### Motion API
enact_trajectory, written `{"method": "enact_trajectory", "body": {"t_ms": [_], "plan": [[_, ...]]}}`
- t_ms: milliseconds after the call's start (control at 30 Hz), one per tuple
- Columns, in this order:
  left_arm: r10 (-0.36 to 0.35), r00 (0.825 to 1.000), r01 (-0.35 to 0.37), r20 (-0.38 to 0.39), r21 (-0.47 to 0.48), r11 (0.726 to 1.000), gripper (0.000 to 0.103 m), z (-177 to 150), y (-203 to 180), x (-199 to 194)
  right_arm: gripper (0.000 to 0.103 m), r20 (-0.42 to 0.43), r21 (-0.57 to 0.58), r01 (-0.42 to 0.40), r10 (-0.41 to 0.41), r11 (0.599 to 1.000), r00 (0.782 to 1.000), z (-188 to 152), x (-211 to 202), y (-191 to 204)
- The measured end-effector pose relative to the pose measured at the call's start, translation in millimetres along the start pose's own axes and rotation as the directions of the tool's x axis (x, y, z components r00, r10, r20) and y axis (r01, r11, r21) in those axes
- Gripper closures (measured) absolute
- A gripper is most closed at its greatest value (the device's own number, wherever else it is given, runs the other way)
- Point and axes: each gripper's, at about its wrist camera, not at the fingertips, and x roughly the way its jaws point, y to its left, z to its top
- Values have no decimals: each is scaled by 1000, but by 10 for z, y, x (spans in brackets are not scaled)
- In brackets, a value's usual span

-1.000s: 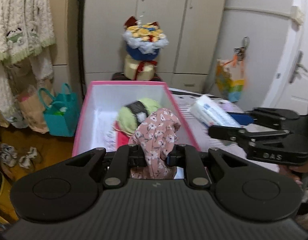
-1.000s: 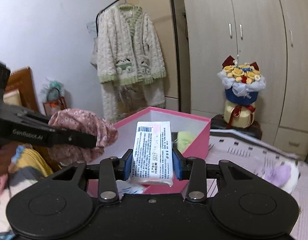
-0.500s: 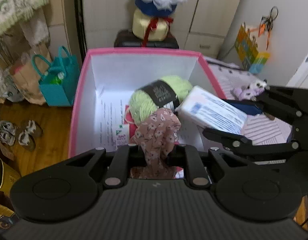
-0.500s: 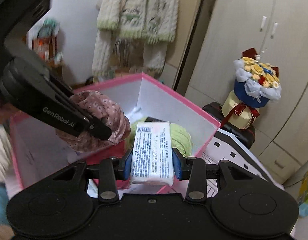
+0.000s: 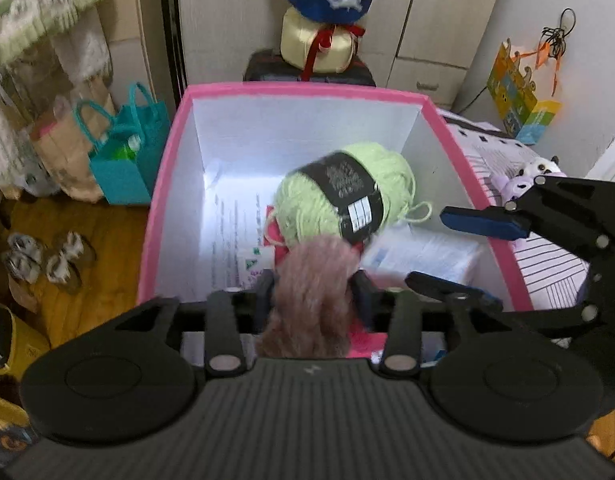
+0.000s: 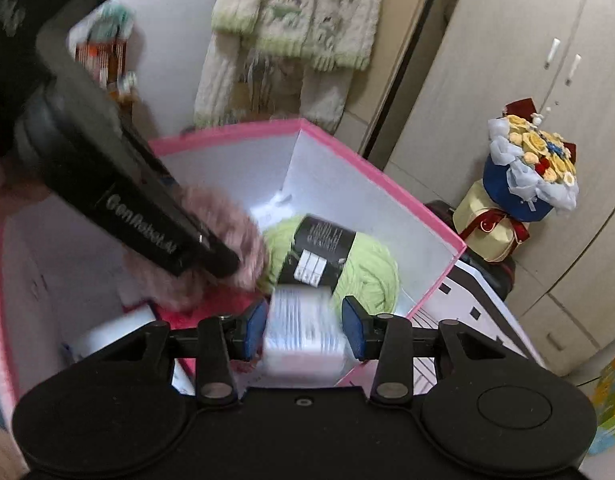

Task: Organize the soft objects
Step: 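Carry the cloth and white box into the pink box and release both, then move both grippers to the purple plush toy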

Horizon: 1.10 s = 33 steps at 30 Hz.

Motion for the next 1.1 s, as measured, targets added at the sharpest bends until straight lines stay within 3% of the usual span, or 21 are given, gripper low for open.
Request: {"method": "enact_trajectory", "body": {"t_ms": [100, 167, 433, 533, 767, 1100], "plan": [[23, 996, -28, 86, 54, 998, 49, -57, -71, -275, 56, 62, 88, -53, 48, 995, 997, -36, -264, -108], [-3, 993, -3, 120, 55, 998, 47, -100, -75, -477, 56, 96, 141, -77, 64, 987, 993, -82, -428, -185], [-42, 980, 30, 195, 63, 998, 41, -347, -124, -1085, 48, 141, 279, -94, 56, 956, 988, -366, -1034, -352], [-63, 978, 50, 200, 71, 996, 40, -445, -179, -1219, 46, 137, 309, -89, 49, 947, 989, -494, -1226, -393], [-159, 973, 137, 170, 135, 981, 37, -672, -502, -1462, 30, 128, 357, -41, -5, 933, 992, -855, -1680, -477], [-266, 957, 229, 114, 266, 936, 35, -760, -1213, -1377, 25, 90, 395, 29, -71, 918, 993, -1378, -1988, -643]]}}
